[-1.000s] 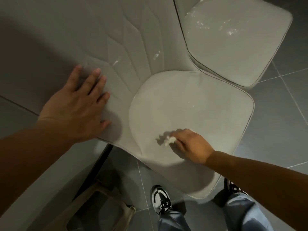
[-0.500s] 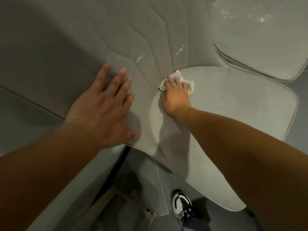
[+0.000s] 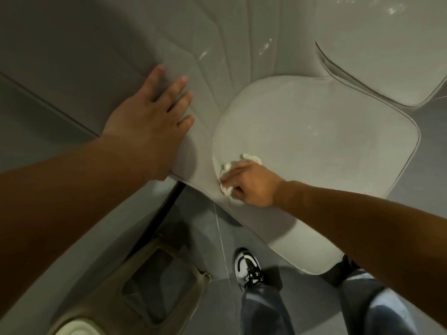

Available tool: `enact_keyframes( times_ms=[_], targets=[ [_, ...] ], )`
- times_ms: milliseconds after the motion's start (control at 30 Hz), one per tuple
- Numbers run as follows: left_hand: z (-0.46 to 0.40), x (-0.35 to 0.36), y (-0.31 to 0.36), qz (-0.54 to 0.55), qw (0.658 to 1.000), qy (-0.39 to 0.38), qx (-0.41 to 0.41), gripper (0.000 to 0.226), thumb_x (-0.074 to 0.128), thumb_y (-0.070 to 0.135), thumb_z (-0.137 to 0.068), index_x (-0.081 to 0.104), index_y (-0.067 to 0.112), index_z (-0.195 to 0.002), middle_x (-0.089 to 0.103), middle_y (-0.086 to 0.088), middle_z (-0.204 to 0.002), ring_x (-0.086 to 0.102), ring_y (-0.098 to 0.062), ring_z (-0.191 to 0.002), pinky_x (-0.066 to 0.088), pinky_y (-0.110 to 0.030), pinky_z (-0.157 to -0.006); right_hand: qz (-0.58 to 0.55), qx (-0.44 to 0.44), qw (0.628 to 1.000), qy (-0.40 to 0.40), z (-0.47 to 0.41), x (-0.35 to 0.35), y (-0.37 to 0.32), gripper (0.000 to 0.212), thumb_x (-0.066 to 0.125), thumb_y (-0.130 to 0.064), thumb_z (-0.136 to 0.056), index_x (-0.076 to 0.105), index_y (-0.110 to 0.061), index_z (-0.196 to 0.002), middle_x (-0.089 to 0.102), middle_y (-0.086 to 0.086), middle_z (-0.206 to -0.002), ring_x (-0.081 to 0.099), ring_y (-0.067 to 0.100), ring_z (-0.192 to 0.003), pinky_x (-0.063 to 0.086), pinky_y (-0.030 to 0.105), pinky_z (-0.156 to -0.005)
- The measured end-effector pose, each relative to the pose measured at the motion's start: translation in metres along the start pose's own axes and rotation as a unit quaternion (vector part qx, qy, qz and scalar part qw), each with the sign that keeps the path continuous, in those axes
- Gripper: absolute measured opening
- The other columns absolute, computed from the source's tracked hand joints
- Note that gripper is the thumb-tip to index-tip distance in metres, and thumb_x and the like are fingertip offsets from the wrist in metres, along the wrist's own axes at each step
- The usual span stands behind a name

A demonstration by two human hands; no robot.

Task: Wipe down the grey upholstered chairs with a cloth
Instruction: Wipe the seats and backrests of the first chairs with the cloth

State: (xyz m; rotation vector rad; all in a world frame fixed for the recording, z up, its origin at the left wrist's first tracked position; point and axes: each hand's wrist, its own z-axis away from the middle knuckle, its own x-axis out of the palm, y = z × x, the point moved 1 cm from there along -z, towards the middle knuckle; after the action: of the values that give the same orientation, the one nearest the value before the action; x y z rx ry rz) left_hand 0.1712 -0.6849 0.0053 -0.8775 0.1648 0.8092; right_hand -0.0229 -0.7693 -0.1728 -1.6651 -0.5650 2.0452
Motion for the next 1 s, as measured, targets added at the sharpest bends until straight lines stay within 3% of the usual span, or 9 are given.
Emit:
enact_keyframes(
  times_ms=[133,233,300,367,467,533,700,900,1000],
  targets=[
    [0.001,0.001,0.001,-0.006,1.000,0.015,0.004,0.096,0.028,0.072,-0.086,0.001,0.020,-0.162,-0.013,-0.020,-0.168,-0.018,-0.044,-0.152,-0.011,-0.071,-0.115,-0.240,0.103,0.964,0.047,0.055,-0.028,0.017,0.026,0.066,-0.011,-0.088,0.073,-0.021,-0.111,0.069,-0.015,-0.111,0.056,-0.012,-0.103,0.032,0.002,-0.094],
    [0.000,0.000,0.004,-0.024,1.000,0.005,0.005,0.095,0.029,0.071,-0.087,0.002,0.019,-0.162,-0.012,-0.021,-0.167,-0.018,-0.045,-0.152,-0.012,-0.071,-0.115,-0.221,0.265,0.903,0.255,0.057,-0.055,0.042,0.022,0.057,-0.024,-0.097,0.069,-0.019,-0.116,0.071,-0.001,-0.111,0.065,0.014,-0.103,0.044,0.019,-0.089],
    [0.000,-0.001,0.003,-0.030,0.999,0.008,0.006,0.096,0.029,0.071,-0.088,0.002,0.018,-0.162,-0.010,-0.020,-0.168,-0.016,-0.044,-0.153,-0.009,-0.070,-0.116,-0.184,0.250,0.900,0.305,0.035,-0.066,0.045,0.025,0.049,-0.035,-0.100,0.067,-0.024,-0.114,0.071,-0.002,-0.108,0.063,0.016,-0.100,0.046,0.026,-0.090],
    [0.002,-0.002,0.002,-0.029,0.999,0.009,0.009,0.096,0.028,0.072,-0.087,0.004,0.019,-0.162,-0.006,-0.018,-0.169,-0.013,-0.042,-0.154,-0.006,-0.069,-0.117,-0.151,0.197,0.934,0.256,0.006,-0.064,0.037,0.034,0.041,-0.044,-0.100,0.062,-0.029,-0.121,0.066,-0.005,-0.123,0.058,0.018,-0.114,0.040,0.040,-0.103],
    [0.005,-0.004,0.003,-0.038,0.999,0.010,0.016,0.092,0.028,0.071,-0.086,0.007,0.021,-0.161,-0.002,-0.014,-0.170,-0.009,-0.038,-0.155,-0.004,-0.068,-0.118,0.014,0.181,0.982,0.051,-0.023,-0.026,0.022,0.054,0.028,-0.059,-0.095,0.032,-0.039,-0.146,0.035,-0.002,-0.155,0.025,0.031,-0.144,0.007,0.066,-0.112],
    [0.005,-0.003,0.003,-0.048,0.999,0.010,0.014,0.094,0.029,0.072,-0.086,0.007,0.021,-0.161,-0.001,-0.013,-0.170,-0.009,-0.037,-0.155,-0.004,-0.067,-0.119,0.108,0.197,0.974,0.004,-0.024,0.001,0.017,0.060,0.028,-0.058,-0.095,0.015,-0.041,-0.151,0.016,0.000,-0.162,0.007,0.036,-0.148,0.001,0.064,-0.113],
    [0.008,-0.006,0.003,-0.058,0.998,0.007,0.015,0.095,0.031,0.072,-0.086,0.005,0.021,-0.161,0.000,-0.013,-0.170,-0.008,-0.037,-0.156,-0.003,-0.066,-0.119,0.039,0.059,0.996,0.063,0.018,0.027,-0.005,0.054,0.047,-0.028,-0.091,0.040,-0.026,-0.145,0.056,0.004,-0.136,0.047,0.027,-0.125,0.041,0.043,-0.100],
    [0.009,-0.014,0.003,-0.038,0.999,-0.011,0.011,0.090,0.033,0.068,-0.088,0.007,0.024,-0.161,0.000,-0.010,-0.170,-0.007,-0.034,-0.156,-0.002,-0.065,-0.120,0.027,-0.080,0.996,-0.022,0.134,0.036,-0.005,0.031,0.057,-0.022,-0.089,0.064,-0.029,-0.118,0.065,-0.008,-0.126,0.052,0.018,-0.124,0.044,0.041,-0.104],
    [0.010,-0.013,0.007,-0.032,0.999,-0.016,0.012,0.102,0.040,0.079,-0.084,0.003,0.022,-0.161,-0.004,-0.013,-0.170,-0.009,-0.036,-0.156,-0.004,-0.067,-0.119,-0.016,-0.030,0.998,0.050,0.161,0.008,0.012,0.028,0.052,-0.021,-0.087,0.065,-0.029,-0.110,0.067,-0.009,-0.116,0.055,0.016,-0.116,0.046,0.035,-0.099]
  ],
)
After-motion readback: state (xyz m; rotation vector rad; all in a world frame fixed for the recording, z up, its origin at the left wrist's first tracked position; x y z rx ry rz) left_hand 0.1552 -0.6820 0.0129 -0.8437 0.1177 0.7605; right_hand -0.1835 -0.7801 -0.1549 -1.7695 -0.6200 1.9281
